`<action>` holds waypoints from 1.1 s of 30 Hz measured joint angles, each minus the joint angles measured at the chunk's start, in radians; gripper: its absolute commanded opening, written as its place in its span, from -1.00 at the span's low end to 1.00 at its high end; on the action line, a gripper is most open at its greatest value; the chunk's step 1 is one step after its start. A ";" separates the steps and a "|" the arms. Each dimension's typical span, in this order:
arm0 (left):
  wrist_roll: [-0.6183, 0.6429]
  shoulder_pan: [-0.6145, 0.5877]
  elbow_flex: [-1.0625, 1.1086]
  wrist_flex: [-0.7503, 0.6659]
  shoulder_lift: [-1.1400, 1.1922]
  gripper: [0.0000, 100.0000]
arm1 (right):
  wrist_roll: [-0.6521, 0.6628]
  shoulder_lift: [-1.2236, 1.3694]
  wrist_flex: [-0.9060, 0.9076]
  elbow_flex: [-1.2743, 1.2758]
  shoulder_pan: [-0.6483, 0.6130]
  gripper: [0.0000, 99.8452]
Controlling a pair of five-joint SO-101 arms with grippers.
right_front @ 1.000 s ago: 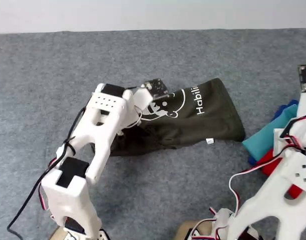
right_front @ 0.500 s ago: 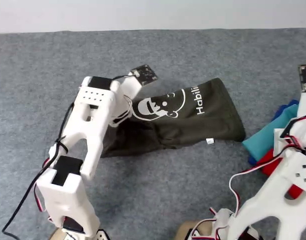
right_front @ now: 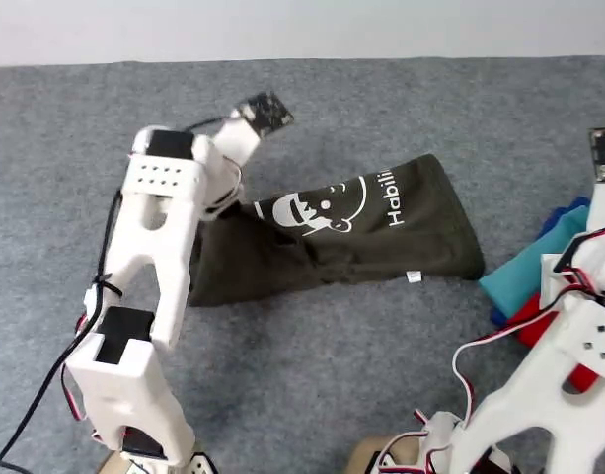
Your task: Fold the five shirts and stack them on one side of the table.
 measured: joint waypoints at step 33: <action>-0.014 0.098 -0.230 0.272 0.210 -0.99 | 0.000 0.000 0.000 0.000 0.000 -0.62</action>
